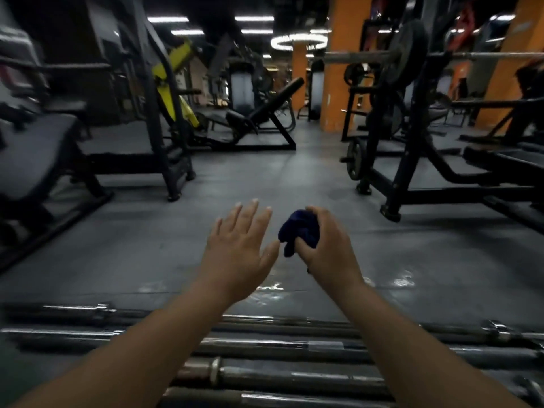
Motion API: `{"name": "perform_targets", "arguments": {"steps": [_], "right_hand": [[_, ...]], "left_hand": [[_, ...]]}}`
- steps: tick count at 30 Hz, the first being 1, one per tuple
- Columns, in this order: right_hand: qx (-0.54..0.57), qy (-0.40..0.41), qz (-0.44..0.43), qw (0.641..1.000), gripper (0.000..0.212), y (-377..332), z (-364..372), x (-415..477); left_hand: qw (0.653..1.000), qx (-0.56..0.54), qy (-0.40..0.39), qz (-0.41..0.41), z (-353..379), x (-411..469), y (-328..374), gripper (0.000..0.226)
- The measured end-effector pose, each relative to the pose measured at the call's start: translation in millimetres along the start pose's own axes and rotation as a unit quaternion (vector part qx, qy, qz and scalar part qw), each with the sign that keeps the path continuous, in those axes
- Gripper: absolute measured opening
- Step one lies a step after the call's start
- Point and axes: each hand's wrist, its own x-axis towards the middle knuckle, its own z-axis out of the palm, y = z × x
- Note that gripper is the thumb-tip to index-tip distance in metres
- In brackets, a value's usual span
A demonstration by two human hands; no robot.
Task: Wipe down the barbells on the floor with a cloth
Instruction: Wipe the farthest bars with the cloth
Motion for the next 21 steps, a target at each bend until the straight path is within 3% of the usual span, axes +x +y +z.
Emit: {"name": "perform_targets", "arguments": {"steps": [4, 10, 15, 21], "right_hand": [[0.016, 0.011, -0.076, 0.997, 0.057, -64, 10, 8], [0.043, -0.033, -0.168, 0.984, 0.062, -161, 60, 22], [0.105, -0.100, -0.224, 0.964, 0.064, -243, 150, 14], [0.181, -0.160, -0.237, 0.941, 0.067, -293, 270, -11]], "left_hand": [[0.995, 0.086, 0.020, -0.036, -60, -20, -38, 0.075], [0.977, 0.173, 0.056, -0.109, -126, -72, -129, 0.077], [0.954, 0.218, 0.031, -0.203, -149, -162, -225, 0.074], [0.920, 0.242, -0.001, -0.309, -145, -253, -319, 0.078]]}}
